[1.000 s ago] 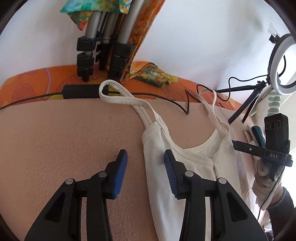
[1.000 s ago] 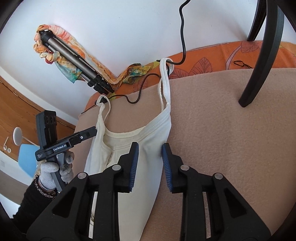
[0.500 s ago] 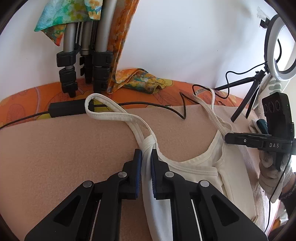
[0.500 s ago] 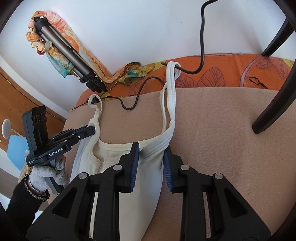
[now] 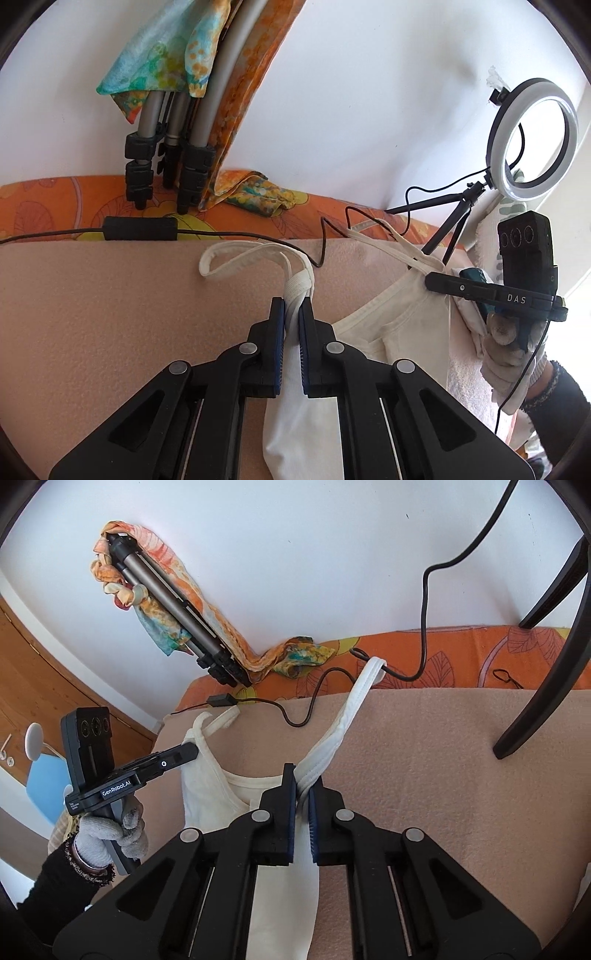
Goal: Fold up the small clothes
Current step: 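Lift the straps with both grippers and fold them over onto the hem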
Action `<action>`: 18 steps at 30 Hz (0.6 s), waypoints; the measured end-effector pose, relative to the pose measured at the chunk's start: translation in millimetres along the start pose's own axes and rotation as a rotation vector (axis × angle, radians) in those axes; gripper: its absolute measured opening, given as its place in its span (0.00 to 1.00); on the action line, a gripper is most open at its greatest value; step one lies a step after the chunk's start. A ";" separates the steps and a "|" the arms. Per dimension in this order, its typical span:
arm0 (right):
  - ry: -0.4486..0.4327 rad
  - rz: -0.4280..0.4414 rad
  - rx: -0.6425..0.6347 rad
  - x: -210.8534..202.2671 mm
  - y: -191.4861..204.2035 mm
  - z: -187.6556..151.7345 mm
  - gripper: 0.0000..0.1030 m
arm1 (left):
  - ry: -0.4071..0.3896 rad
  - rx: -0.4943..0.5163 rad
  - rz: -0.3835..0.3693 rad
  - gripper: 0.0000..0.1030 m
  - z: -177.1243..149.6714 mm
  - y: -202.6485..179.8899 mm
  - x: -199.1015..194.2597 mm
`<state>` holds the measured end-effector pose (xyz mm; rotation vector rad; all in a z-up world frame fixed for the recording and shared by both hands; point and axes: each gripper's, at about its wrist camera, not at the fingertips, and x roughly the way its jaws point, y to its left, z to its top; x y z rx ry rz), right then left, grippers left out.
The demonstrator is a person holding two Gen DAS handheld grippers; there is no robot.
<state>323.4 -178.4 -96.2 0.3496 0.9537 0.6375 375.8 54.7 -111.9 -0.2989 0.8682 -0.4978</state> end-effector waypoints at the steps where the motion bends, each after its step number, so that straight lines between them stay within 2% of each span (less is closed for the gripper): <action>1: -0.009 0.010 0.000 -6.0 3.6 -0.5 0.07 | -0.007 0.007 -0.005 0.06 -0.2 -3.7 -5.7; 10: -0.053 0.036 -0.047 -59.1 44.2 -18.5 0.07 | -0.066 0.021 -0.028 0.05 -11.1 -30.2 -64.7; 18: -0.047 0.017 -0.111 -94.6 85.0 -61.4 0.07 | -0.095 0.026 -0.030 0.05 -44.4 -50.4 -110.4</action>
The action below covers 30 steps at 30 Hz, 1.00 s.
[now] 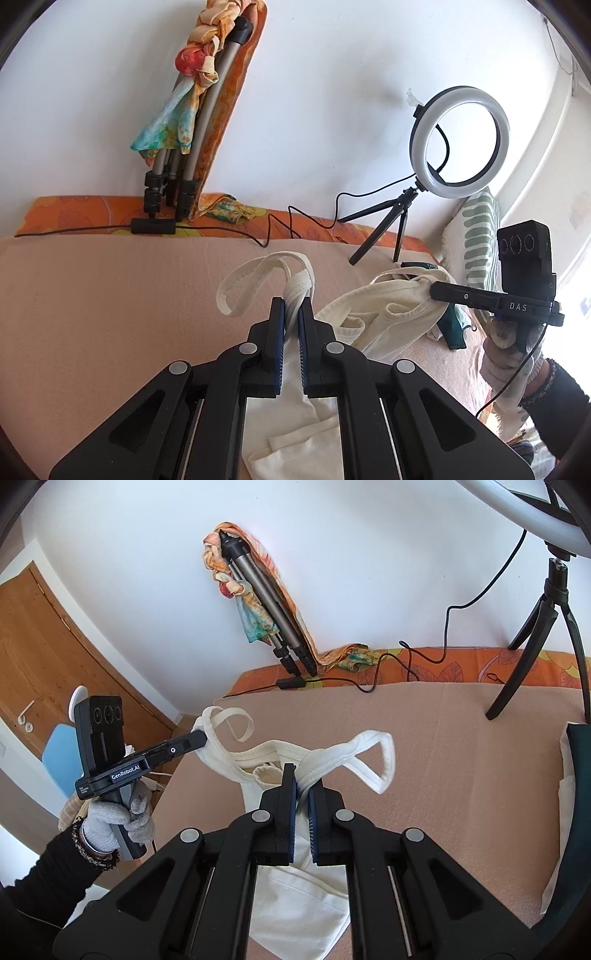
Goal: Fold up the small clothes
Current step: 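Lift the straps with both grippers and fold them over onto the hem, then open both grippers to release the folded straps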
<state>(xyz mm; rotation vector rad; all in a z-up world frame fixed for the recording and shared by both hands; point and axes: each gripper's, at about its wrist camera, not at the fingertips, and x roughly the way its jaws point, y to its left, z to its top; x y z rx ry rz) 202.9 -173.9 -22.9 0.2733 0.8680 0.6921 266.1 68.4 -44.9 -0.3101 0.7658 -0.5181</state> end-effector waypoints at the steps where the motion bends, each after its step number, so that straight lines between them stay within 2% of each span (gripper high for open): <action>1: 0.004 -0.004 -0.004 -3.1 4.2 -6.5 0.07 | -0.003 -0.005 -0.001 0.05 -5.8 -2.6 -5.3; 11: 0.034 -0.035 -0.005 -23.5 22.5 -94.7 0.07 | -0.025 -0.064 -0.021 0.05 -88.0 -16.4 -50.4; 17: 0.066 -0.076 0.019 -11.3 17.9 -146.0 0.07 | 0.050 -0.102 0.012 0.05 -140.5 -11.0 -42.8; 24: 0.072 -0.128 -0.025 -6.7 18.6 -172.8 0.07 | 0.063 -0.111 0.035 0.06 -159.6 -10.5 -48.7; 27: 0.095 -0.163 -0.065 -7.2 23.1 -180.1 0.07 | 0.117 -0.101 0.056 0.08 -164.8 -12.2 -51.4; 30: 0.172 -0.178 -0.080 -9.9 21.2 -189.1 0.11 | 0.171 -0.067 0.075 0.08 -176.0 -14.8 -61.0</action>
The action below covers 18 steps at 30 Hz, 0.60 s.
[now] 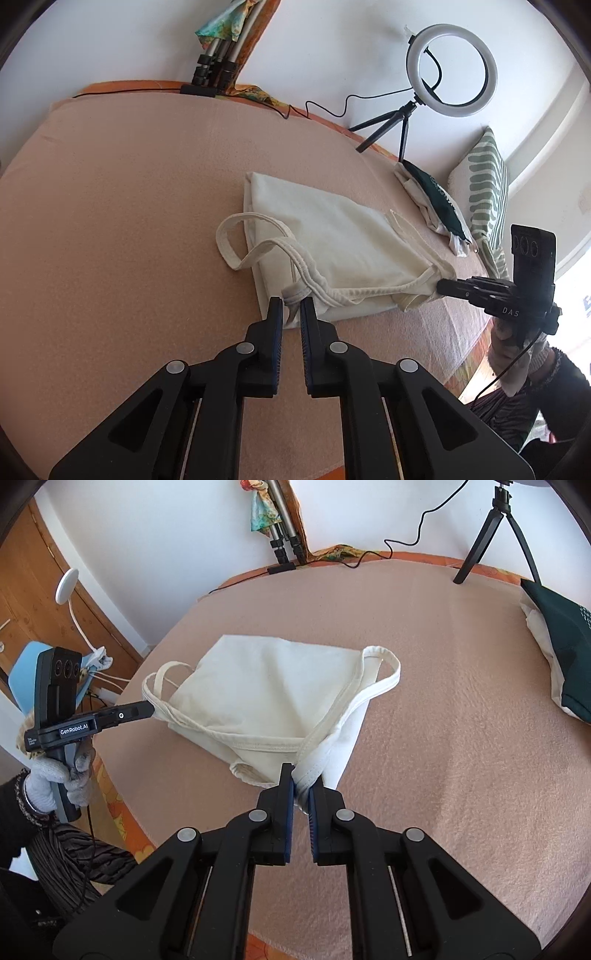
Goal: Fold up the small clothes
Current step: 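Open both grippers to release the folded straps, then grasp the edge of the folded camisole with both grippers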
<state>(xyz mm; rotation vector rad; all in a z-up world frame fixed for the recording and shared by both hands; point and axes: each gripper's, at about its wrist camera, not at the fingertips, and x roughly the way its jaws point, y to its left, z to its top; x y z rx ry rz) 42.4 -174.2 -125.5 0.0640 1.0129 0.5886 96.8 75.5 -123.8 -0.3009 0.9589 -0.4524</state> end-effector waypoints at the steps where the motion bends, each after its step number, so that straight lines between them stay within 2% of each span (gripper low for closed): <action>1: 0.015 -0.018 0.000 -3.6 -1.1 -3.5 0.16 | 0.019 0.011 0.007 0.08 -3.4 -0.3 -3.9; 3: 0.025 -0.036 -0.022 -16.2 -0.8 -10.2 0.26 | 0.044 0.024 0.015 0.08 -9.3 -0.8 -14.8; 4: 0.017 -0.067 -0.034 -23.4 -0.6 -11.8 0.35 | 0.042 0.034 0.009 0.08 -11.1 -2.2 -22.4; 6: -0.025 -0.087 -0.031 -40.2 -1.2 -13.0 0.36 | 0.007 0.065 0.014 0.08 -10.8 -9.2 -38.0; 8: -0.075 -0.049 -0.008 -53.3 -1.6 -9.3 0.36 | -0.041 0.120 0.012 0.08 -1.2 -22.1 -47.5; 11: -0.117 -0.048 -0.037 -50.5 7.1 8.6 0.36 | -0.077 0.166 0.011 0.08 26.2 -39.2 -38.2; 13: -0.097 -0.037 -0.050 -34.2 10.9 23.4 0.36 | -0.041 0.167 0.018 0.08 45.5 -41.9 -15.9; 15: -0.062 -0.064 -0.058 -13.2 12.5 34.4 0.36 | 0.052 0.152 -0.013 0.08 57.5 -37.2 12.3; 17: -0.017 -0.103 -0.044 7.9 7.9 38.7 0.36 | 0.085 0.140 0.038 0.08 57.7 -31.1 30.7; 18: 0.009 -0.097 -0.010 14.9 2.3 38.3 0.36 | 0.124 0.132 0.029 0.08 53.3 -28.4 38.4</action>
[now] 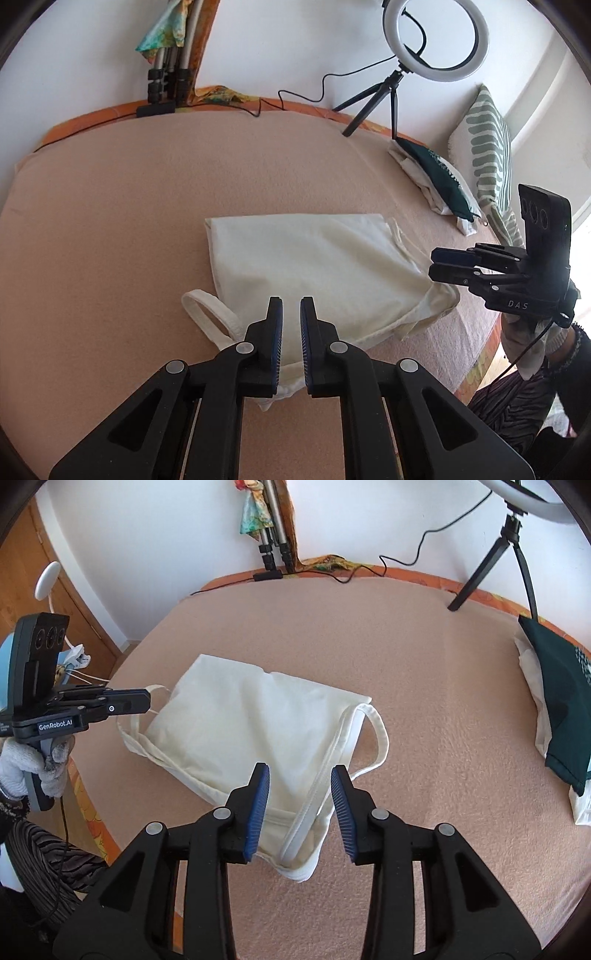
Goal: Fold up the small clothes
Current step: 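Grasp the edge of the folded camisole with both grippers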
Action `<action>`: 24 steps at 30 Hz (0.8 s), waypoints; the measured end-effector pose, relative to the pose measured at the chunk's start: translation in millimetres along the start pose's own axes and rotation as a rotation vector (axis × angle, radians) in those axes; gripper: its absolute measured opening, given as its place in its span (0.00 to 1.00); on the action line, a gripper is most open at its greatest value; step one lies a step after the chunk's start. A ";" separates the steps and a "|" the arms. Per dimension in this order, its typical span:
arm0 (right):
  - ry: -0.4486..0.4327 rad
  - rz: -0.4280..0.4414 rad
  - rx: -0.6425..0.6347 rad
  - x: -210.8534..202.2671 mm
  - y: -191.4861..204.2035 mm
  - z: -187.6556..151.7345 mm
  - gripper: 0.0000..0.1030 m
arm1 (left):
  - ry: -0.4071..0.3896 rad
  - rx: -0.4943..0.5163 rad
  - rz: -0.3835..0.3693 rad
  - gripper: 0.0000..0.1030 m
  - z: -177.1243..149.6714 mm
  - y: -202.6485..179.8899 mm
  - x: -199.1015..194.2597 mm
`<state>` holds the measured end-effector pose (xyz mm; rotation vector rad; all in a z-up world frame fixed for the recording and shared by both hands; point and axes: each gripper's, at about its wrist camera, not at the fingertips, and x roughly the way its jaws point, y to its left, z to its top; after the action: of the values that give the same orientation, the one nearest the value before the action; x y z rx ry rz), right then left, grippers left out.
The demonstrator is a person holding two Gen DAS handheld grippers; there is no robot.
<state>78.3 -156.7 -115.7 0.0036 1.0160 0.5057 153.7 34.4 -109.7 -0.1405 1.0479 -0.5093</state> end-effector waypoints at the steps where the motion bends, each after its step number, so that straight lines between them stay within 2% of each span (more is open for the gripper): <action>1: 0.027 0.014 0.024 4.5 -3.6 -2.9 0.36 | 0.027 -0.008 -0.005 0.08 -6.4 1.7 4.0; 6: 0.135 0.004 -0.061 -1.7 0.7 -39.9 0.35 | 0.112 0.041 -0.015 0.08 -56.0 1.4 -3.0; 9: 0.165 -0.009 -0.091 -12.0 -1.7 -55.0 0.35 | 0.126 0.039 0.001 0.08 -73.8 4.6 -15.7; 10: 0.152 0.002 -0.083 -18.6 -4.0 -55.1 0.35 | 0.106 0.036 0.001 0.08 -74.5 5.2 -23.5; 13: 0.058 0.059 -0.039 -41.6 -10.2 -43.2 0.35 | 0.004 0.024 -0.016 0.08 -64.2 -1.8 -48.9; 16: -0.033 0.078 0.006 -49.7 -15.9 -18.5 0.35 | -0.078 0.044 -0.045 0.08 -39.5 -19.3 -54.9; 19: -0.068 0.096 0.072 -34.6 -30.6 8.2 0.37 | -0.109 0.082 -0.091 0.08 -20.1 -44.0 -39.2; 21: -0.093 0.071 0.139 -18.0 -45.4 21.3 0.38 | -0.100 0.105 -0.136 0.08 -11.8 -62.0 -18.1; 22: -0.102 0.088 0.199 -8.9 -57.4 26.0 0.38 | -0.087 0.119 -0.148 0.08 -8.2 -71.1 -5.1; 24: -0.107 0.141 0.323 9.9 -80.3 30.9 0.38 | -0.076 0.149 -0.118 0.08 -5.2 -81.8 15.9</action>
<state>139.9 -216.8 -125.8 0.3886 0.9872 0.4596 128.2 -44.1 -96.5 -0.0896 0.9273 -0.6823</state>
